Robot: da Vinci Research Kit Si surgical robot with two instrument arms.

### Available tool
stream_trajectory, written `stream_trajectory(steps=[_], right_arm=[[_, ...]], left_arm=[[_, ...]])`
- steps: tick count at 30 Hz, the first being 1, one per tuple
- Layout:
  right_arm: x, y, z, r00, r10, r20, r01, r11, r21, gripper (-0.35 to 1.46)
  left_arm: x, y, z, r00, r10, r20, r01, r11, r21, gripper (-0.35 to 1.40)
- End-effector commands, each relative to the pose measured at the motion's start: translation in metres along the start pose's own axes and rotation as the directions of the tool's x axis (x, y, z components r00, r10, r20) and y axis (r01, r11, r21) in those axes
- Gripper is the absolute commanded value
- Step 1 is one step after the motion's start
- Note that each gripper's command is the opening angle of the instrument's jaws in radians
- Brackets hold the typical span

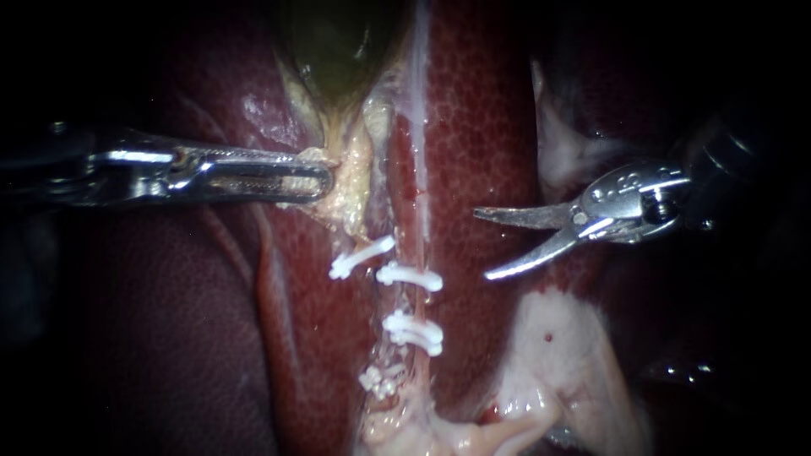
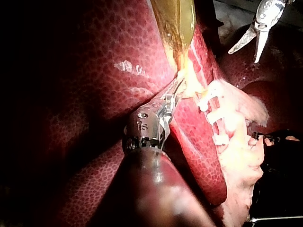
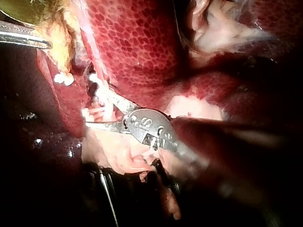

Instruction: Go to the cutting position right tube

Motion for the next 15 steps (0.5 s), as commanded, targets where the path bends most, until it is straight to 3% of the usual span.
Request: stream_trajectory(steps=[1, 6, 11, 15], right_arm=[[0.0, 0.0, 0.0, 1.0, 0.0, 0.0, 0.0, 1.0, 0.0, 1.43], [0.0, 0.0, 0.0, 1.0, 0.0, 0.0, 0.0, 1.0, -0.001, 1.43], [0.0, 0.0001, 0.0, 1.0, 0.001, 0.0, -0.001, 1.0, -0.002, 1.43], [-0.0001, 0.0001, 0.0001, 1.0, 0.001, 0.0, -0.001, 1.0, -0.002, 1.43]], left_arm=[[0.0, 0.0, 0.0, 1.0, 0.0, 0.0, 0.0, 1.0, -0.001, -0.35], [-0.0004, 0.0002, -0.0009, 1.0, -0.001, -0.003, 0.001, 1.0, 0.006, -0.35], [-0.0026, 0.001, -0.0037, 0.9999, -0.011, -0.004, 0.011, 1.0, -0.004, -0.35], [-0.0047, 0.0015, -0.0066, 0.9992, -0.031, 0.027, 0.032, 0.999, -0.018, -0.35]])
